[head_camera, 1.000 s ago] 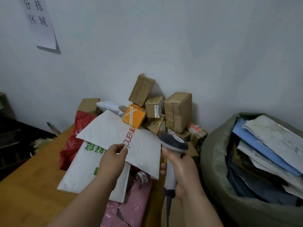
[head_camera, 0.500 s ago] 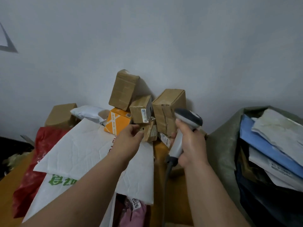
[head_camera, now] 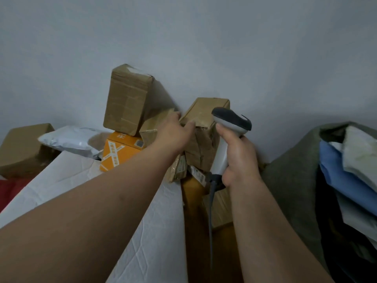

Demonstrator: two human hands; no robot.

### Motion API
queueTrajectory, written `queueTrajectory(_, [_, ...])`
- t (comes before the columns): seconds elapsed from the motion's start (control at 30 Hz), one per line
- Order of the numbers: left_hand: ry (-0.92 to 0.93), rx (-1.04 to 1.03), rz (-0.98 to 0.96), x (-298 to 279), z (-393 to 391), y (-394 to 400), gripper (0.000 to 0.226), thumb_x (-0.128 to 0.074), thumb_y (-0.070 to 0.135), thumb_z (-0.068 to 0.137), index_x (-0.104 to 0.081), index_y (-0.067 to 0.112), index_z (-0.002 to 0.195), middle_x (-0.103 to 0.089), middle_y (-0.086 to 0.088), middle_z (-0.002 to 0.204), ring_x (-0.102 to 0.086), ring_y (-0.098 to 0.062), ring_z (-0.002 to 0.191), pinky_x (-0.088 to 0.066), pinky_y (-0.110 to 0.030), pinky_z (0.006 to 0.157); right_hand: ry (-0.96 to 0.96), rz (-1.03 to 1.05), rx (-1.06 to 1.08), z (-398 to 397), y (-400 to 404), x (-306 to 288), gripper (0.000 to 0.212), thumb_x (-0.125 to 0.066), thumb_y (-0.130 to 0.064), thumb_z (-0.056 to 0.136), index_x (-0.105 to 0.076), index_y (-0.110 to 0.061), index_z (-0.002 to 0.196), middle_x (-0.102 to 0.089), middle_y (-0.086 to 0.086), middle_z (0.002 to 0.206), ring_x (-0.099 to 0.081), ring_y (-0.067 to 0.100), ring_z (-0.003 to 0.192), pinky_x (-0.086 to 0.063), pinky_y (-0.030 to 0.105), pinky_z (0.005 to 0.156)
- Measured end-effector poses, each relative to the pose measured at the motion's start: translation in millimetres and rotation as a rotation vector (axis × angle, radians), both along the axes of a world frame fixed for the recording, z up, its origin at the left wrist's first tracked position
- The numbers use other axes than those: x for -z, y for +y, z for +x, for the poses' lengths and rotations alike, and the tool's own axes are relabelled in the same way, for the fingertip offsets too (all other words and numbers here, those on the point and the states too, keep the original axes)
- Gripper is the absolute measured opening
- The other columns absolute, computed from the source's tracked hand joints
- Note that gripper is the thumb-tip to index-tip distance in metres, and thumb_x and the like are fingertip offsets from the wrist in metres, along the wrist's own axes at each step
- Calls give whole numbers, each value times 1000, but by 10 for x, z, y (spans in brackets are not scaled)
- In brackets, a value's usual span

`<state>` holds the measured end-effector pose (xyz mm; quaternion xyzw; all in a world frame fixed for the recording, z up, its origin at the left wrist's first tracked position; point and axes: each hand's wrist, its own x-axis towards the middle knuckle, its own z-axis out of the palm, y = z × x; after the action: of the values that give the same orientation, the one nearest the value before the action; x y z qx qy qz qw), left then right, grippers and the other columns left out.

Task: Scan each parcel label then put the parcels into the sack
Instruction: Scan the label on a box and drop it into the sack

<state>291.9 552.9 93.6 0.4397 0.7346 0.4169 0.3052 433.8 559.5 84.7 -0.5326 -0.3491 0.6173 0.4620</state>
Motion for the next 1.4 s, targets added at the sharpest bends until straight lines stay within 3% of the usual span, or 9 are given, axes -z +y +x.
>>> queueTrajectory(0.33, [-373,-65,-40,35,9,8,64,-55,41,99,-31,22,155,-42,-6,153,-44,-29,136,-39,-48,111,159,-50,45,119,-147,189,48,-81,-38,72,-63,-31,116,-69,4,116,-64,25,108,-53,46,93])
queueTrajectory(0.5, [-507,-31,21,227,60,-390,33,-57,23,99,-61,30,131,-69,4,117,-66,-17,104,-56,-32,82,260,-83,105,324,-442,311,66,-79,-37,66,-61,-30,129,-71,5,121,-67,26,112,-49,53,102])
queueTrajectory(0.8, [-741,-139,177,465,352,-1355,52,-40,-15,89,-73,24,98,-74,3,109,-70,-16,100,-59,-29,67,260,-156,77,647,-971,356,67,-79,-43,66,-60,-34,129,-70,7,122,-65,31,113,-46,59,105])
queueTrajectory(0.9, [-779,-109,207,467,474,-1696,31,-46,3,91,-71,12,108,-70,1,120,-60,-20,121,-53,-50,91,174,-139,60,729,-1195,304,60,-78,-44,69,-57,-40,125,-66,3,121,-62,27,111,-47,55,102])
queueTrajectory(1.03, [-707,-163,125,268,657,-2109,47,-46,72,80,-72,35,66,-73,5,113,-58,-14,120,-44,-55,101,87,-84,19,802,-1526,289,41,-73,-38,86,-54,-44,121,-64,-2,122,-60,21,109,-47,51,103])
queueTrajectory(1.13, [-683,-211,16,167,691,-2384,71,-43,88,58,-60,43,109,-56,6,139,-51,-22,125,-38,-55,106,50,-22,-48,811,-1779,232,61,-77,-38,82,-51,-37,137,-65,-5,126,-61,18,112,-47,48,105])
queueTrajectory(1.23, [-822,-214,-29,178,652,-2657,106,-49,87,56,-32,40,150,-39,1,156,-43,-34,137,-31,-60,111,36,87,-172,777,-2019,130,56,-81,-46,65,-61,-53,117,-73,-21,108,-67,2,101,-54,27,85])
queueTrajectory(1.3, [-920,-214,-20,193,642,-2826,107,-62,79,58,-28,42,153,-40,-4,155,-45,-37,136,-32,-64,111,23,129,-217,743,-2165,76,43,-81,-46,63,-64,-59,101,-72,-32,99,-67,-7,94,-50,19,77])
queueTrajectory(1.4, [-971,-293,95,224,656,-2987,83,-72,63,60,-54,34,136,-60,-7,134,-62,-28,112,-50,-53,96,55,91,-246,705,-2343,33,55,-81,-47,57,-65,-45,109,-76,-18,100,-70,8,101,-56,36,87])
